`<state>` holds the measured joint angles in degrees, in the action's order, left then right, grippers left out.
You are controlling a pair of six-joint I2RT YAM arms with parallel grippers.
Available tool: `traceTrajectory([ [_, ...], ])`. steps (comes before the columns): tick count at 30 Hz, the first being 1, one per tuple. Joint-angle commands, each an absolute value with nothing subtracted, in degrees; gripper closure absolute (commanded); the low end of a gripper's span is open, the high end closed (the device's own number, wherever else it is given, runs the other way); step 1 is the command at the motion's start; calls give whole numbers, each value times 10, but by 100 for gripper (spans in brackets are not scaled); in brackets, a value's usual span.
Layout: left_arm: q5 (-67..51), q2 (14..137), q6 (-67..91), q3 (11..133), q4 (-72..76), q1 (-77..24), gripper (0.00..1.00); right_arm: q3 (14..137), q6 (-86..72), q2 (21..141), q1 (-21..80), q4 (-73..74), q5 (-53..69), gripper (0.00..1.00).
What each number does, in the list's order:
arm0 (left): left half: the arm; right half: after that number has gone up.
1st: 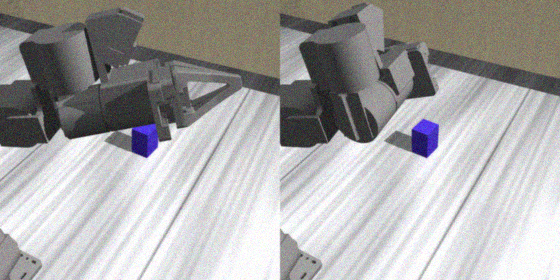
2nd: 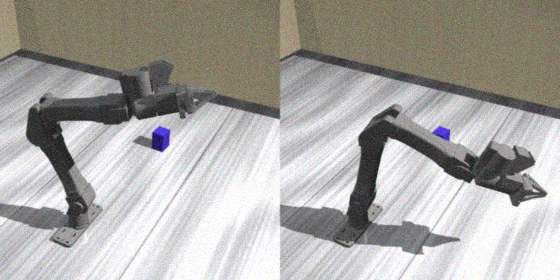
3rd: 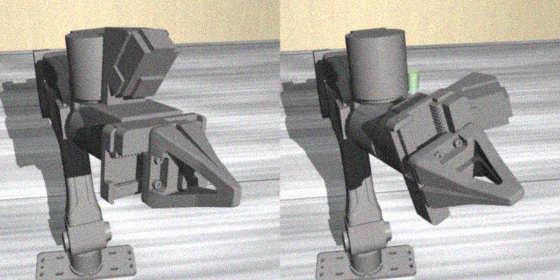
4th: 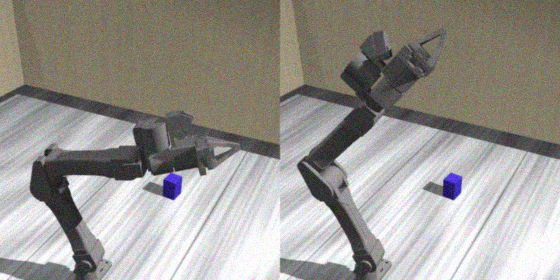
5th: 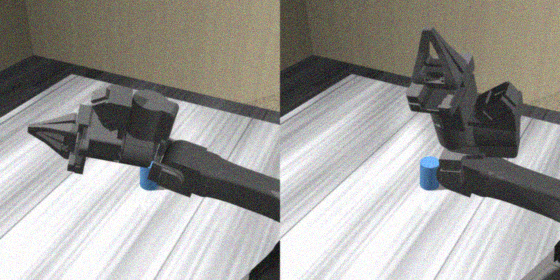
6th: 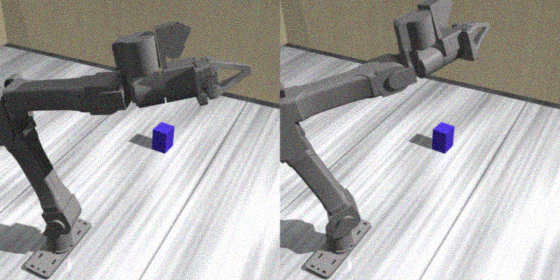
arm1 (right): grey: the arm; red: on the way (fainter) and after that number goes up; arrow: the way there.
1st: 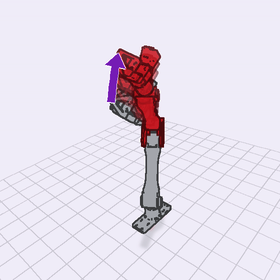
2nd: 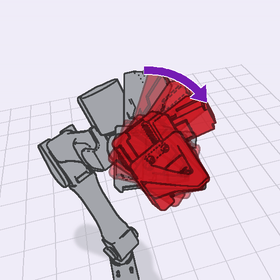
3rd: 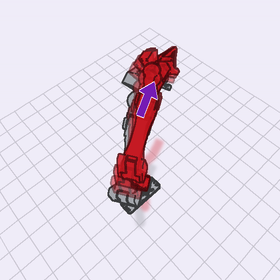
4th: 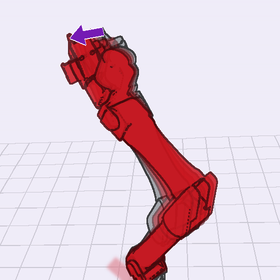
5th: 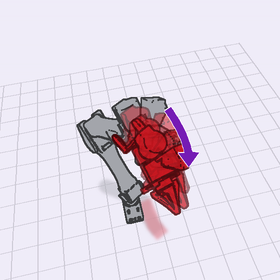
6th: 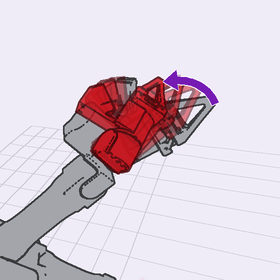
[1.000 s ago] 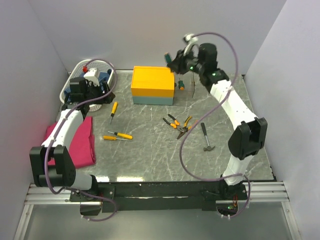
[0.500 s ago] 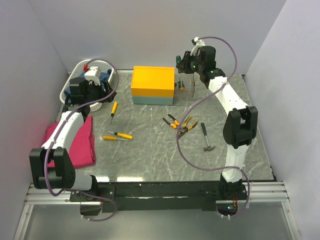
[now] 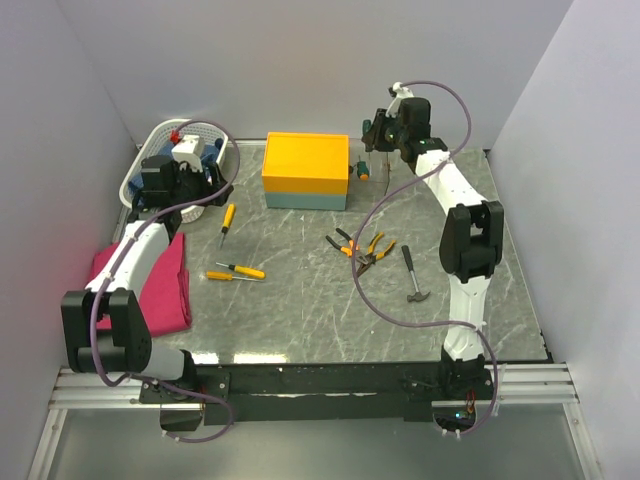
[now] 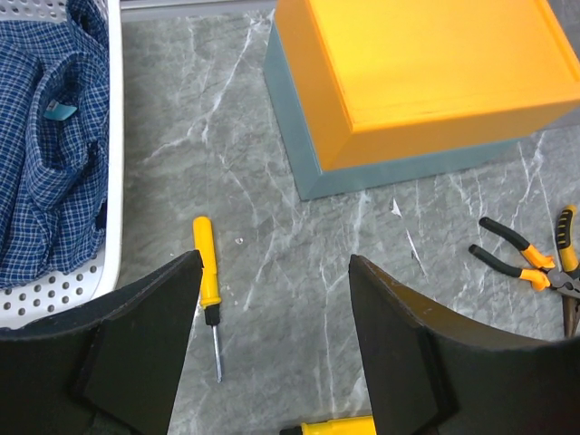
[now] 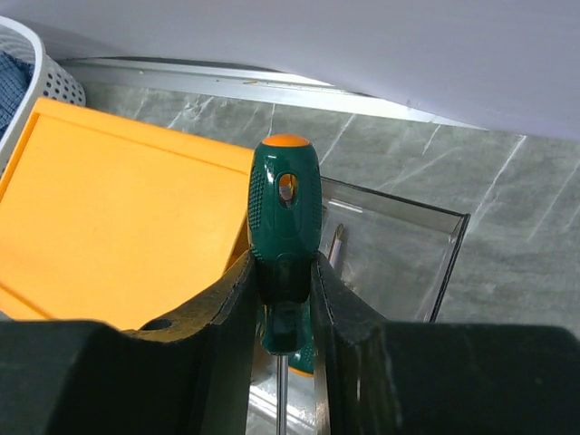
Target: Sort the tools into containers
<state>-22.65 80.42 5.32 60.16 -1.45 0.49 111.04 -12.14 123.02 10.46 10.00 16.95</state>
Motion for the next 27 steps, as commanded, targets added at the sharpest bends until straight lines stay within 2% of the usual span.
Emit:
traceTrajectory([
  [1,-234,809,40,614,10,4,28,1115,-107,1218,112,91,168,71],
  [2,-233,809,40,613,12,4,28,1115,-103,1216,112,95,167,65],
  [3,-233,809,40,614,16,4,28,1114,-102,1214,113,97,165,53],
  [9,-235,791,40,613,24,4,27,1110,-69,1159,124,119,173,30],
  [14,-212,762,75,598,39,11,27,1049,41,1088,177,141,315,30],
  [18,-176,743,148,586,49,56,25,966,137,1056,274,153,409,31],
  [23,-163,725,156,582,24,66,22,934,199,1079,365,150,440,28],
  [27,-152,700,157,575,-18,67,23,960,217,1139,416,152,432,29],
])
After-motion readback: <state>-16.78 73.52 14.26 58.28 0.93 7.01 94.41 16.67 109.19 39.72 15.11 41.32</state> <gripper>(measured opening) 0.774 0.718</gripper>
